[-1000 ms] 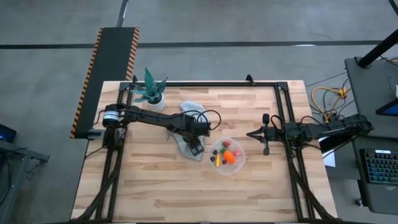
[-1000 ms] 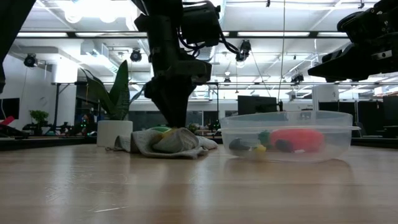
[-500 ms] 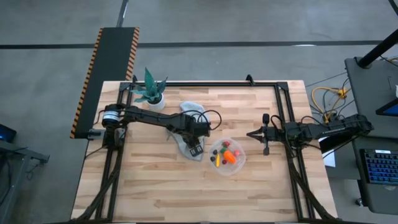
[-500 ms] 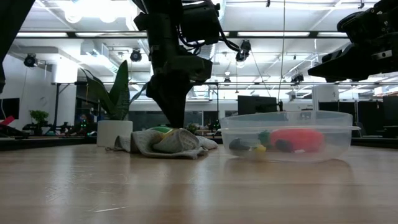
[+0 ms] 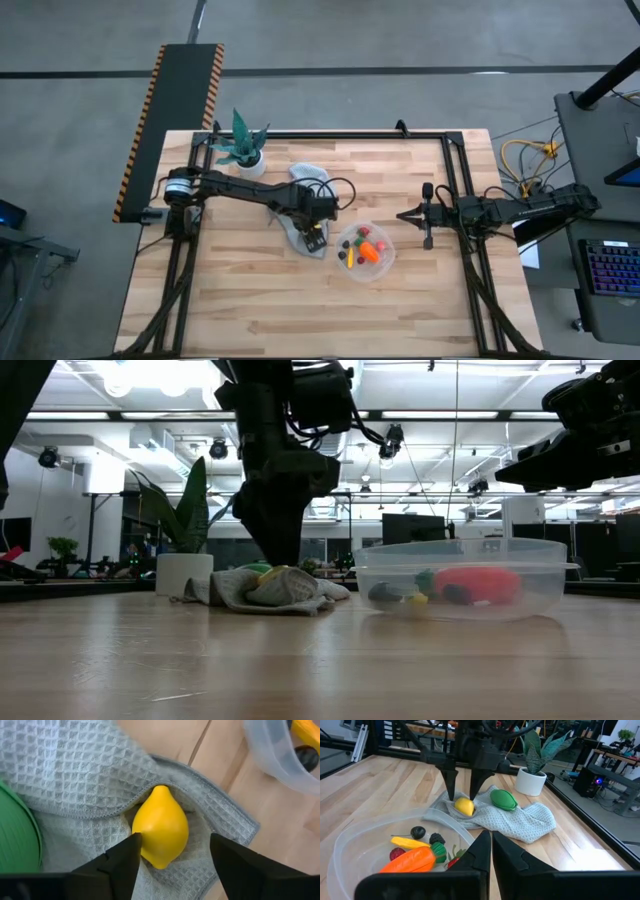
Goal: Pick and placing Produce into tupperware
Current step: Put the lemon into the transparent bin
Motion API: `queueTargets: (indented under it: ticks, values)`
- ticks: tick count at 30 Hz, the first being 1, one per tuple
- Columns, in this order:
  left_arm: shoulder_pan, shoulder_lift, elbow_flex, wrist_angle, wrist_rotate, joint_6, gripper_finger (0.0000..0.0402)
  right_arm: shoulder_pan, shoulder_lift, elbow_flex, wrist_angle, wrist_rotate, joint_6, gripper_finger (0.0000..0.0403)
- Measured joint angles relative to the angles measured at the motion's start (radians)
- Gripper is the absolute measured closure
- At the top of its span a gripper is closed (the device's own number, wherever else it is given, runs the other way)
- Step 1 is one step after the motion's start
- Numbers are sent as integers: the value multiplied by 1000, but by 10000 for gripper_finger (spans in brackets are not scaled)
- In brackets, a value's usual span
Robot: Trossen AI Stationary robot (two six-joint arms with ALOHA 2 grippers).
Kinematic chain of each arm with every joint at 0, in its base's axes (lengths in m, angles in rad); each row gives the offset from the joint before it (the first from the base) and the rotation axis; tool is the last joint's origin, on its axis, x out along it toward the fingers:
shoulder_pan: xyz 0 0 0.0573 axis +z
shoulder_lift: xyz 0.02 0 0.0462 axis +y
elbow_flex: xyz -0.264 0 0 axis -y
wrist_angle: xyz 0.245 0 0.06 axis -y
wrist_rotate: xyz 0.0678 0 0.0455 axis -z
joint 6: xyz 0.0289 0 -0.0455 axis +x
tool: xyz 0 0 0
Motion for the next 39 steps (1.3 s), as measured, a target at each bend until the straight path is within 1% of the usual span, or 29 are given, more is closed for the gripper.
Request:
queueTargets:
  ticks: [5,15,22,29,36,39]
  values:
    - [0,0,-24,-1,-49,-33,176,0,0,0,0,0,0,394]
    - [-7,0,-43,13,-73,-81,176,0,0,0,0,0,-4,394]
    - [-6,13,-54,39,-73,-87,176,0,0,0,0,0,-4,394]
    - [-10,75,-39,38,-69,-109,176,0,0,0,-1,0,-5,394]
    - [-10,60,-16,32,-72,-114,176,0,0,0,-1,0,-6,394]
    - [-10,41,1,37,-91,-113,182,0,0,0,-1,0,-6,394]
